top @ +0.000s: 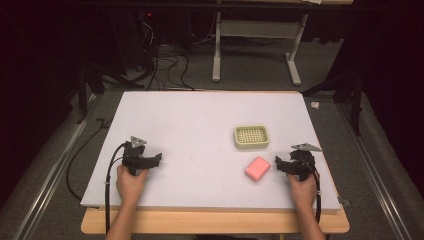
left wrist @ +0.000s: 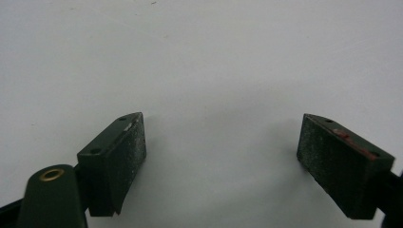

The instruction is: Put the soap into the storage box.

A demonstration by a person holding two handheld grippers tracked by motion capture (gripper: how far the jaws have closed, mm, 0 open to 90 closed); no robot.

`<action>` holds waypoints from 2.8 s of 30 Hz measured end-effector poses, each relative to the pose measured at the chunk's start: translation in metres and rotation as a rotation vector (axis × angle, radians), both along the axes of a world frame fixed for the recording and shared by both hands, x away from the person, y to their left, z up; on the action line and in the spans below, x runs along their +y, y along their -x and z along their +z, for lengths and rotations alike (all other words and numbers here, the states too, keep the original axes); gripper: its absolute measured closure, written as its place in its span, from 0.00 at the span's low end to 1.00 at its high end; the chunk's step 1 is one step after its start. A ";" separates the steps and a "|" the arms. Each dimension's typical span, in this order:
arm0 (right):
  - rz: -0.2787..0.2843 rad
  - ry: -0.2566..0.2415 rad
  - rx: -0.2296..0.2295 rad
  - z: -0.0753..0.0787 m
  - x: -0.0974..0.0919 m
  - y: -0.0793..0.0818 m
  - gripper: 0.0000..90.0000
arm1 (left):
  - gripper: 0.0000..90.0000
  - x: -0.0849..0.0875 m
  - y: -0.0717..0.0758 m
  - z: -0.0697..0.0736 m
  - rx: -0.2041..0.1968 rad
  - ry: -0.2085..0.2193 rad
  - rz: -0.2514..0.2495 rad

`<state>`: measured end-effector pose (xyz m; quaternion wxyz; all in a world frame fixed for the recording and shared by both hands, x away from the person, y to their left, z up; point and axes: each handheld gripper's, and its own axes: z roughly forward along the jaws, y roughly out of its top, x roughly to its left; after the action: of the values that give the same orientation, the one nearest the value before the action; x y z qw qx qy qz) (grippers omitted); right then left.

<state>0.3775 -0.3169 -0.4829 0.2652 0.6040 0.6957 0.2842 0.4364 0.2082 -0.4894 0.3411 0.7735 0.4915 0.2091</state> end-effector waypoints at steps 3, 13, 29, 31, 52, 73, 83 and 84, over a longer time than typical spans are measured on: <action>0.000 0.000 -0.001 0.000 0.000 0.000 0.21 | 0.19 0.000 0.000 0.000 0.000 0.001 0.000; -0.001 -0.002 0.000 0.000 0.000 0.000 0.21 | 0.19 0.000 0.000 0.000 0.001 -0.002 0.000; 0.000 -0.017 0.009 0.001 -0.001 -0.001 0.21 | 0.19 0.000 0.000 0.000 0.000 0.000 0.000; 0.000 -0.016 0.010 0.001 -0.001 -0.001 0.21 | 0.19 0.000 0.000 0.000 0.000 0.000 0.000; 0.049 -0.124 -0.026 0.007 -0.008 0.011 0.17 | 0.19 0.000 0.000 0.000 0.000 0.000 0.000; 0.149 -0.141 -0.090 0.021 0.002 0.039 0.17 | 0.19 0.000 0.000 0.000 0.000 0.000 0.000; 0.212 -0.150 -0.106 0.026 0.013 0.051 0.15 | 0.19 0.000 0.000 0.000 0.000 0.000 0.000; 0.218 -0.150 -0.106 0.026 0.014 0.052 0.15 | 0.19 0.000 0.000 0.000 0.000 0.000 0.000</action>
<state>0.3257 -0.3024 -0.4572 0.2235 0.5272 0.7189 0.3940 0.4365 0.2082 -0.4893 0.3412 0.7734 0.4916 0.2091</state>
